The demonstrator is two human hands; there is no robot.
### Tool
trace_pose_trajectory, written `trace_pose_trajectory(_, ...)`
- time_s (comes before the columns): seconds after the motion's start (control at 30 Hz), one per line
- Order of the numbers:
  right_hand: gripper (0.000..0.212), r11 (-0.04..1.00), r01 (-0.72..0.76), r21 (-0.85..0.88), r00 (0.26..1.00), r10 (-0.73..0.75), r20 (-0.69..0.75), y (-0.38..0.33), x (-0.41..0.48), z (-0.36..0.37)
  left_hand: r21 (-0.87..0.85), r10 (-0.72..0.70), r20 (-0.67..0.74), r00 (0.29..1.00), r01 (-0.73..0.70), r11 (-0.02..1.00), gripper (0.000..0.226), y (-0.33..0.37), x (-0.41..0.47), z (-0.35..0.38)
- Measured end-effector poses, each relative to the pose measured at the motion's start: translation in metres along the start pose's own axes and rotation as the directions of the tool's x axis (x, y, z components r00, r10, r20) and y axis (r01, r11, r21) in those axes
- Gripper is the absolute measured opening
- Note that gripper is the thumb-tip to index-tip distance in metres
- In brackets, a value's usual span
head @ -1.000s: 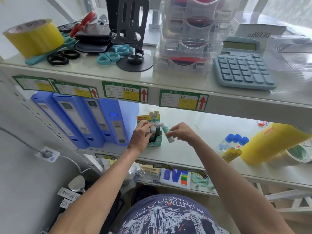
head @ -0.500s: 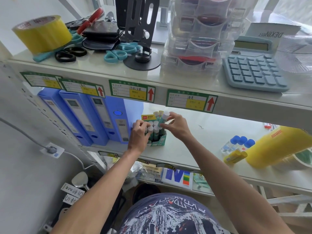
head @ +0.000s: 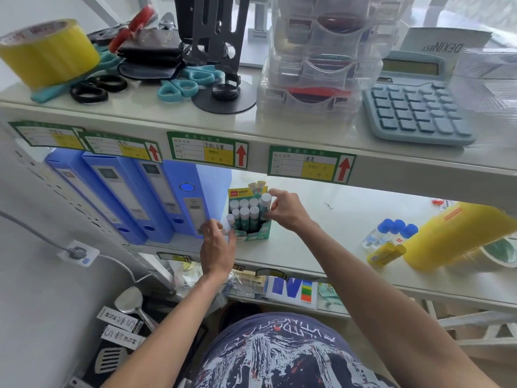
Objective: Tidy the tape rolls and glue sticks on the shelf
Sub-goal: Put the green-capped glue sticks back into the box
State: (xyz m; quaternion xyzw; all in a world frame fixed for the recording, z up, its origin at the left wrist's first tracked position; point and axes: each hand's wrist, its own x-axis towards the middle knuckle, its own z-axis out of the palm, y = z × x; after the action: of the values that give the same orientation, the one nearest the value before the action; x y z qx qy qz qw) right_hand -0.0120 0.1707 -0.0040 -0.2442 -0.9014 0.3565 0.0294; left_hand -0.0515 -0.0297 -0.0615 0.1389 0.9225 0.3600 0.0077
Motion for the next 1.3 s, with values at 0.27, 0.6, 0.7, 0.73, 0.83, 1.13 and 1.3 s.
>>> trace_pose_trajectory(0.27, 0.046, 0.995, 0.019, -0.097, 0.997, -0.026, -0.067, -0.003, -0.001, 0.016, -0.114, 0.029, 0.057, 0.998, -0.022, 0.993, 0.023, -0.002, 0.007, 0.004)
trace_pose_trajectory(0.6, 0.029, 0.996, 0.067, -0.052, 0.992, -0.072, -0.108, 0.012, -0.008, 0.02, -0.112, 0.143, 0.01, 0.99, -0.141, 0.984, 0.025, 0.0, 0.013, 0.003)
trace_pose_trajectory(0.7, 0.029, 0.997, 0.063, -0.048, 0.994, -0.067, -0.081, 0.009, -0.005, 0.019, -0.079, 0.134, -0.006, 0.991, -0.134, 0.988, 0.018, 0.002, 0.011, 0.004)
trace_pose_trajectory(0.73, 0.029, 0.997, 0.066, -0.049, 0.995, -0.069, -0.071, 0.008, -0.005, 0.018, -0.072, 0.123, -0.003, 0.992, -0.123, 0.99, 0.019, 0.002, 0.011, 0.006)
trace_pose_trajectory(0.83, 0.027, 0.996, 0.074, -0.055, 0.996, -0.077, -0.049, 0.008, -0.002, 0.016, -0.067, 0.104, -0.004, 0.995, -0.104, 0.992, 0.02, 0.007, 0.014, 0.009)
trace_pose_trajectory(1.13, 0.029, 0.998, 0.058, -0.031, 0.997, -0.06, -0.053, 0.015, 0.001, 0.017, 0.059, 0.145, 0.014, 0.989, -0.145, 0.988, 0.023, 0.023, 0.013, 0.011)
trace_pose_trajectory(1.3, 0.03, 0.999, 0.039, -0.015, 0.999, -0.04, -0.035, 0.015, 0.0, 0.018, 0.111, 0.044, 0.054, 0.998, -0.05, 0.993, 0.029, 0.027, 0.014, 0.007)
